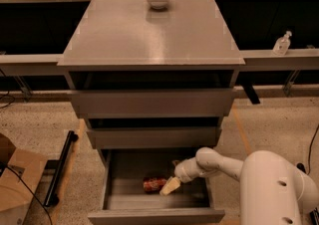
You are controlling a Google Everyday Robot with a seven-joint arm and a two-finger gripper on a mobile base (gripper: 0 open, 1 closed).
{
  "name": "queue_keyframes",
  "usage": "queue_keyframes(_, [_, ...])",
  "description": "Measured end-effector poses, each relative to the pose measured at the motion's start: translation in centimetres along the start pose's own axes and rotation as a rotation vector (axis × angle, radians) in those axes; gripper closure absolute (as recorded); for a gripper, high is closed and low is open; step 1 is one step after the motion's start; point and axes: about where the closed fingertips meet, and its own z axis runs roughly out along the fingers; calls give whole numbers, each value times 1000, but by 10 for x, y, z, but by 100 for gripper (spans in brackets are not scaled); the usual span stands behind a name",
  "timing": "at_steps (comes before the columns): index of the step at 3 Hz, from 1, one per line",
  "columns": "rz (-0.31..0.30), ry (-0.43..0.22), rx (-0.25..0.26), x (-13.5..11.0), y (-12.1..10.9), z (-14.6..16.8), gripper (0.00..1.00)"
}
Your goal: Pick coke can from bottom drawer and place on counter
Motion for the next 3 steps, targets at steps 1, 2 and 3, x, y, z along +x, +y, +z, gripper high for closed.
queue_keyframes(1, [15,3,-10,7,0,10,0])
queue_keyframes(2, [52,16,-30,17,-1,23,0])
queue_keyframes(3, [32,16,-62,11,1,51,0])
